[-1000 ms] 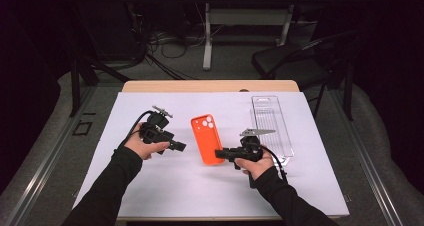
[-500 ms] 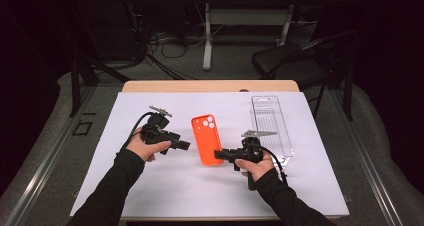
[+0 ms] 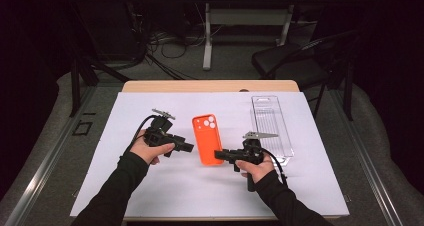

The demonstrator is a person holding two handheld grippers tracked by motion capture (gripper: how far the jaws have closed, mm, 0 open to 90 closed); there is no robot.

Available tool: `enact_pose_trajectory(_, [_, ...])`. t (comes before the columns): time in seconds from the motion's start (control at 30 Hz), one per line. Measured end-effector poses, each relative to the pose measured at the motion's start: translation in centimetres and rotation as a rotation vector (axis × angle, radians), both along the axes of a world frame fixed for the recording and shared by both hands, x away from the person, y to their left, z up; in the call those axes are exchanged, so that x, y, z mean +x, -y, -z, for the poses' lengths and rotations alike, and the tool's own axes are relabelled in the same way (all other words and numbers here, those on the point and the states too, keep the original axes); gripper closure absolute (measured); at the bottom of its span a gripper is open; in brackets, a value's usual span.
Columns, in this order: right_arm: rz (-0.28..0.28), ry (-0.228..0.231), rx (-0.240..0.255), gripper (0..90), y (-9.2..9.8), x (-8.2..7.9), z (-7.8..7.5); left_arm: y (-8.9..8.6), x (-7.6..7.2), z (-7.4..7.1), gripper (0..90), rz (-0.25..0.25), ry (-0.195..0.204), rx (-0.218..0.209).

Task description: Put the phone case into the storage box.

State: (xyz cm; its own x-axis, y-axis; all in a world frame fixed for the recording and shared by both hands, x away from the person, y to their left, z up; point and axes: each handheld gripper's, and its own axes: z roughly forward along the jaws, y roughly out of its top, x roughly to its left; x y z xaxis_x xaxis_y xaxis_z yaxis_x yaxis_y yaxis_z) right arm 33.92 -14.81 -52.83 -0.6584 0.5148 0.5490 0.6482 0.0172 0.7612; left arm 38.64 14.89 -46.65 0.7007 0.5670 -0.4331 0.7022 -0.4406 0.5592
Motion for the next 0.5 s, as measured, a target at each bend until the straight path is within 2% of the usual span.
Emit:
enact_pose_trajectory(0.13, [0.007,0.006,0.004,80.6,-0.01,-0.02,0.16,0.29,-0.02,0.1,43.8,0.003,-0.001,-0.01])
enact_pose_trajectory(0.3, [0.006,0.007,0.013,80.6,-0.06,0.0,0.19,0.56,-0.02,0.13,44.4,-0.016,0.011,-0.006])
enact_pose_trajectory(0.5, [0.007,0.013,0.006,80.5,-0.05,0.04,0.23,0.66,0.08,0.14,44.5,-0.005,0.009,-0.003])
